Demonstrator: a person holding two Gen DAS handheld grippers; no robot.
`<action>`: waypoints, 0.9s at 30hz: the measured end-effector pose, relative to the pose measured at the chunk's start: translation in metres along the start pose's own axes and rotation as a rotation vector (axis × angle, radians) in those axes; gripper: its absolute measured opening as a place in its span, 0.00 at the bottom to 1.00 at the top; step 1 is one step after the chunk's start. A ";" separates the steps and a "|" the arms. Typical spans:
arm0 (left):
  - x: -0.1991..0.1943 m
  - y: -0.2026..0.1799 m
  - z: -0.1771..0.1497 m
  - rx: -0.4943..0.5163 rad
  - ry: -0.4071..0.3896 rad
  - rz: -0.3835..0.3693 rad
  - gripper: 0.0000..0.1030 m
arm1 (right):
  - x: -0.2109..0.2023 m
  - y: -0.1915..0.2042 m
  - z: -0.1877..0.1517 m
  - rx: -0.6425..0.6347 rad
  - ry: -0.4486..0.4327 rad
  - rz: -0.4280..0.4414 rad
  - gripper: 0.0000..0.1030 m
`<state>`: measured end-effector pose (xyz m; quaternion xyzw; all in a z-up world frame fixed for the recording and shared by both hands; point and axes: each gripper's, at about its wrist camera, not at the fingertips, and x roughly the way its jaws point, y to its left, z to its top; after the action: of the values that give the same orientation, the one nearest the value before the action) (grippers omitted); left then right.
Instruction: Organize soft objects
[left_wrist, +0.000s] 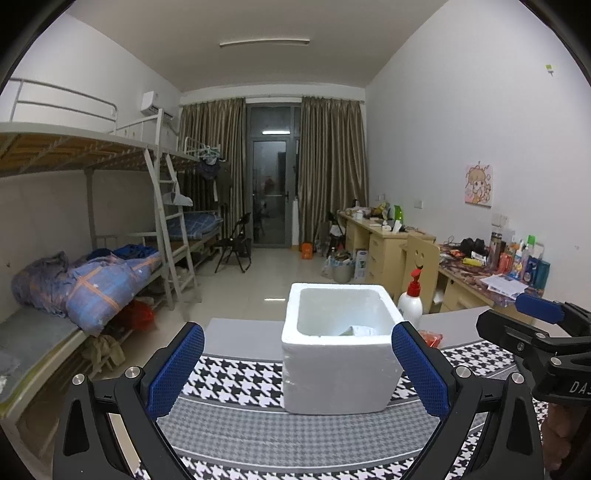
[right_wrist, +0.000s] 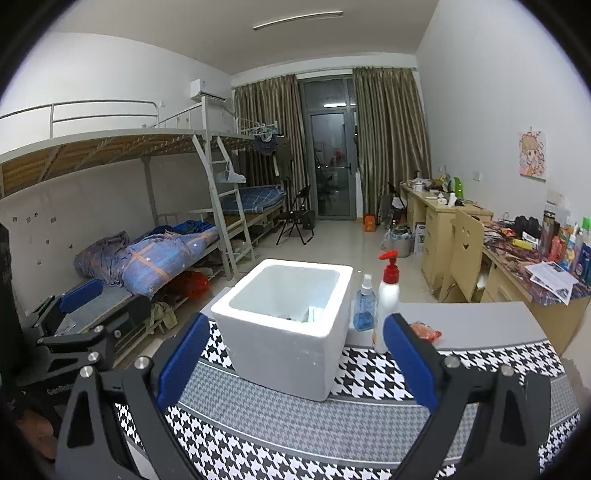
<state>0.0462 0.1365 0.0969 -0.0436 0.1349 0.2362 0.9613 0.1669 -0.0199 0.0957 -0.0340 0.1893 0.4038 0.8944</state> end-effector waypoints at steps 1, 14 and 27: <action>-0.002 -0.002 -0.001 0.000 -0.003 -0.005 0.99 | -0.002 0.000 -0.003 0.001 -0.001 0.004 0.95; -0.031 -0.020 -0.020 -0.002 -0.060 -0.067 0.99 | -0.035 0.001 -0.030 -0.026 -0.062 -0.024 0.96; -0.029 -0.029 -0.047 0.014 -0.048 -0.084 0.99 | -0.046 -0.004 -0.066 -0.030 -0.117 -0.060 0.97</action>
<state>0.0233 0.0911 0.0605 -0.0367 0.1116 0.1955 0.9737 0.1218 -0.0698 0.0515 -0.0291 0.1295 0.3810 0.9150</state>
